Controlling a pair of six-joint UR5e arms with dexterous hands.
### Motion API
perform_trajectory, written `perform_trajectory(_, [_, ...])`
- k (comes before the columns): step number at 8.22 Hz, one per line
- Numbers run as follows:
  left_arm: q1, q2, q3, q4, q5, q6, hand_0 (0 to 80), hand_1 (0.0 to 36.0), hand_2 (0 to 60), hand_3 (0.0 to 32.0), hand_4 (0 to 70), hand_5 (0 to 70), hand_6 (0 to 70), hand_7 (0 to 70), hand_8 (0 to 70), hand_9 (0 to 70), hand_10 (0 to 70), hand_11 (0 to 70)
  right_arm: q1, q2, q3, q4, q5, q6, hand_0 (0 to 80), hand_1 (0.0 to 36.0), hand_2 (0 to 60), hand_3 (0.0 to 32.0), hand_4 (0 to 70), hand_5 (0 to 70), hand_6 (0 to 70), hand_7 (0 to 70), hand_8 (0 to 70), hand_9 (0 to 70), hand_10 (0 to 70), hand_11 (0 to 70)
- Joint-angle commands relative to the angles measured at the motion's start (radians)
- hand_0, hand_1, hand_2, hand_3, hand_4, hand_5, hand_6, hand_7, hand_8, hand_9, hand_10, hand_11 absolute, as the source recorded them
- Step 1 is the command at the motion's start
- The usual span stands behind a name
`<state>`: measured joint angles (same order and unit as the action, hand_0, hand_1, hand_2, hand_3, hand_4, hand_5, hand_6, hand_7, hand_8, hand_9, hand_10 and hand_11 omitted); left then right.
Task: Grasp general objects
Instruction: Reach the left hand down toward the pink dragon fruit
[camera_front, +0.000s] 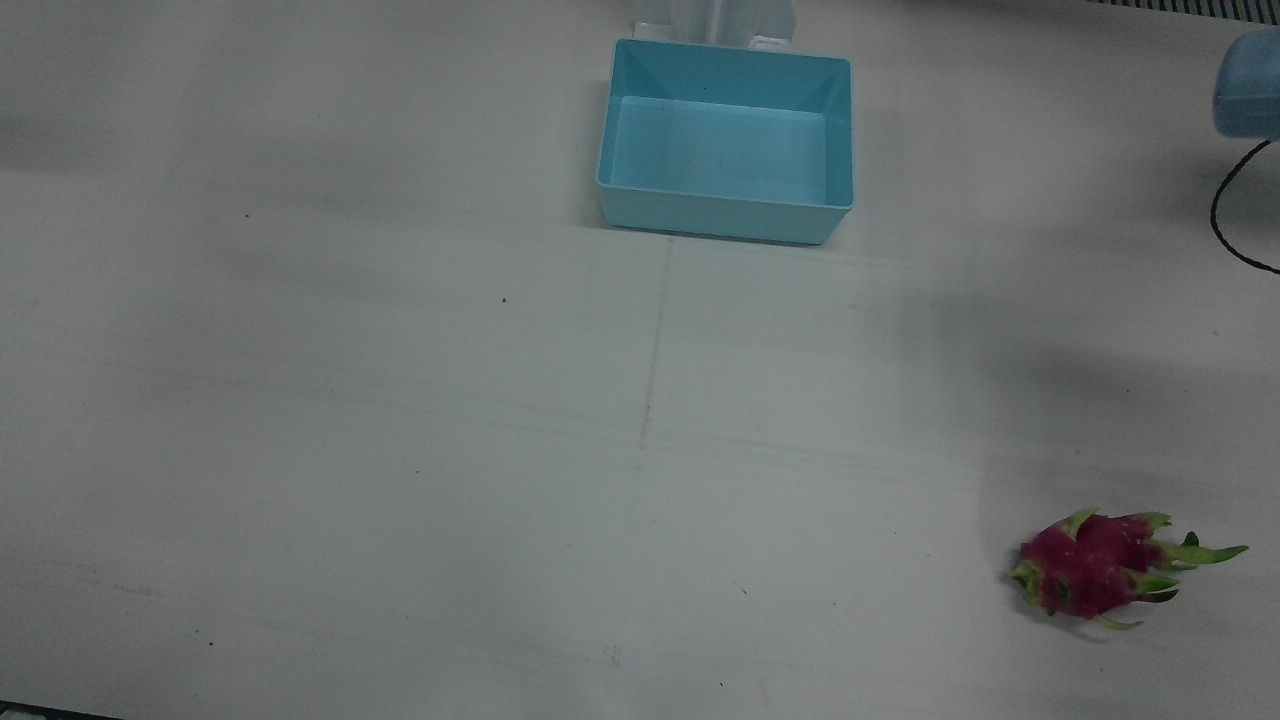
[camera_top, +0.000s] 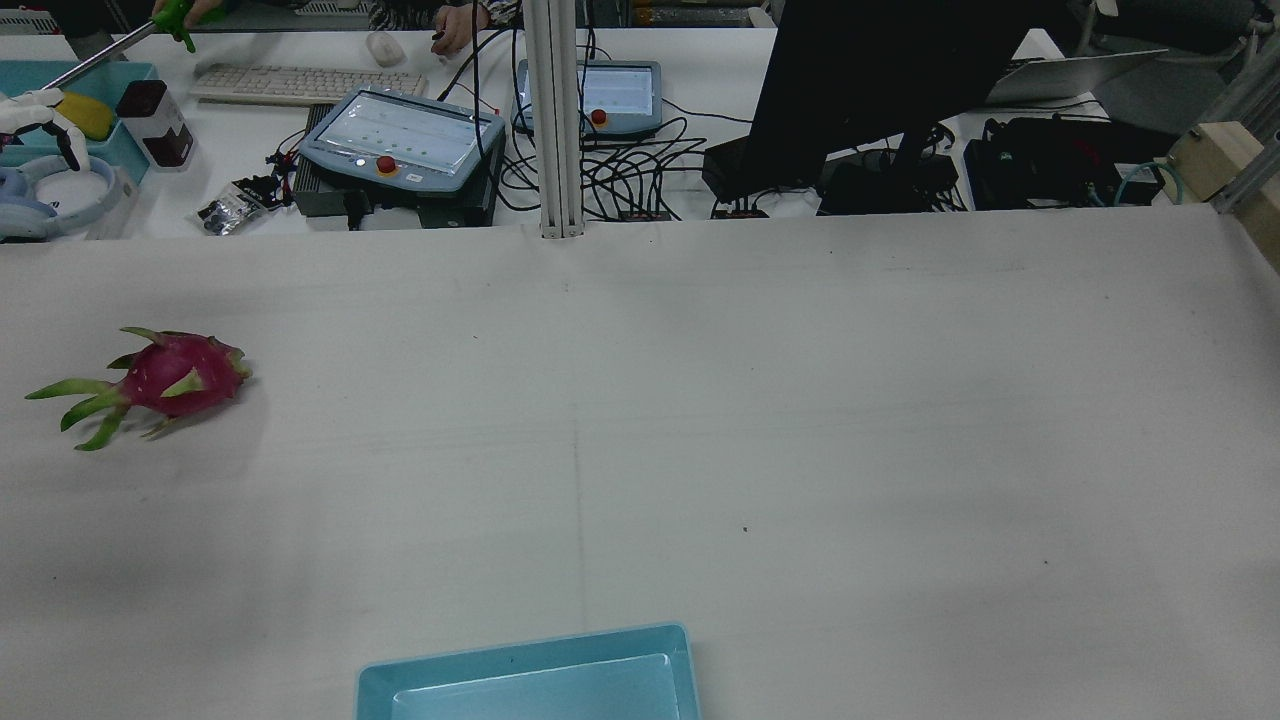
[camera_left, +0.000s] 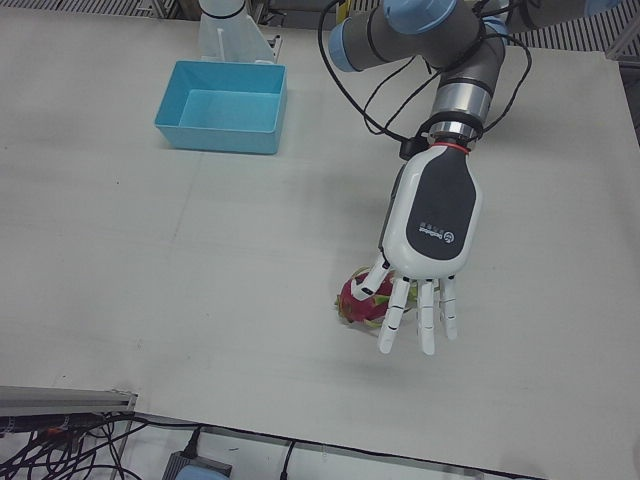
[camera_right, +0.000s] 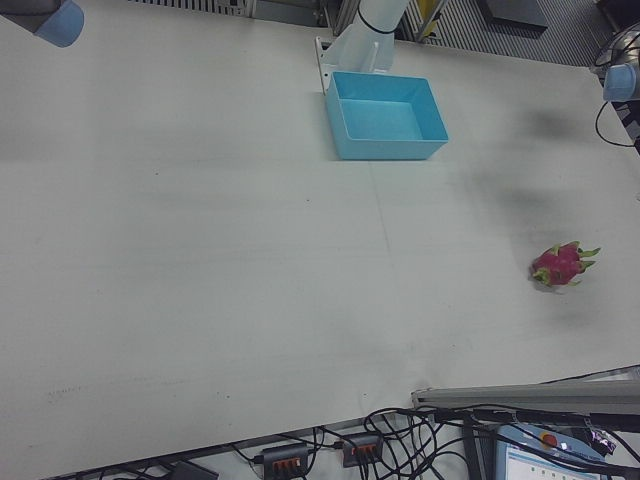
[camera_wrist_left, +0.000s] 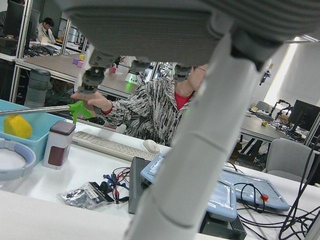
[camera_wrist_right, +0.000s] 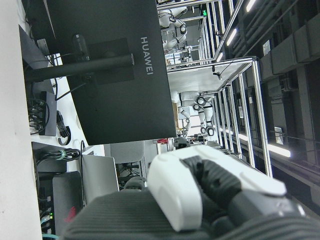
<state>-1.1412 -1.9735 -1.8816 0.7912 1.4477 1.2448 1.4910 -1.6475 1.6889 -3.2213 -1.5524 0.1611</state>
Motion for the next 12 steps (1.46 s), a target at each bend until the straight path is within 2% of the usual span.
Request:
perform_trajectory(1, [0.155,-0.007,0.050,0.014,-0.135,-0.001,80.0,36.0,0.7,32.0,0.0,51.4,0.0,6.1,0.0,0.0,0.0,0.0,0.000,0.000,0.000,0.000,0.000,0.000,0.0,0.0,0.0,0.0,0.0,0.0,0.0,0.0,0.0,0.0,0.0,0.0])
perform_trajectory(4, [0.181,-0.008,0.157,-0.035,-0.177,-0.002,80.0,36.0,0.0,32.0,0.0,53.4,0.0,5.4,0.0,0.0,0.0,0.0,0.000,0.000,0.002,0.000,0.000,0.000,0.0,0.0,0.0,0.0,0.0,0.0,0.0,0.0,0.0,0.0,0.0,0.0])
perform_trajectory(5, [0.182,-0.014,0.183,-0.047,-0.190,-0.004,80.0,35.0,0.0,32.0,0.0,52.6,0.0,4.4,0.7,0.0,0.0,0.0,0.000,0.000,0.000,0.000,0.000,0.000,0.0,0.0,0.0,0.0,0.0,0.0,0.0,0.0,0.0,0.0,0.0,0.0])
perform_trajectory(6, [0.182,-0.022,0.215,-0.062,-0.190,-0.002,80.0,32.2,0.0,32.0,0.0,53.1,0.0,3.3,2.2,0.0,0.0,0.0,0.000,0.000,0.000,0.000,0.000,0.000,0.0,0.0,0.0,0.0,0.0,0.0,0.0,0.0,0.0,0.0,0.0,0.0])
perform_trajectory(7, [0.184,-0.033,0.245,-0.069,-0.193,-0.002,80.0,30.8,0.0,32.0,0.0,54.0,0.0,2.8,4.2,0.0,0.0,0.0,0.000,0.000,0.002,0.000,0.000,0.000,0.0,0.0,0.0,0.0,0.0,0.0,0.0,0.0,0.0,0.0,0.0,0.0])
perform_trajectory(9, [0.273,-0.038,0.259,-0.056,-0.236,-0.005,80.0,31.0,0.0,32.0,0.0,56.2,0.0,3.3,4.8,0.0,0.0,0.0,0.000,0.000,0.000,0.000,0.000,0.000,0.0,0.0,0.0,0.0,0.0,0.0,0.0,0.0,0.0,0.0,0.0,0.0])
perform_trajectory(10, [0.291,-0.038,0.265,-0.058,-0.262,-0.007,80.0,31.4,0.0,32.0,0.0,56.9,0.0,3.6,5.2,0.0,0.0,0.0,0.000,0.000,0.000,0.000,0.000,0.000,0.0,0.0,0.0,0.0,0.0,0.0,0.0,0.0,0.0,0.0,0.0,0.0])
perform_trajectory(12, [0.302,-0.039,0.304,-0.084,-0.271,-0.008,80.0,31.2,0.0,32.0,0.0,56.3,0.0,3.2,5.3,0.0,0.0,0.0,0.000,0.000,0.002,0.000,0.000,0.000,0.0,0.0,0.0,0.0,0.0,0.0,0.0,0.0,0.0,0.0,0.0,0.0])
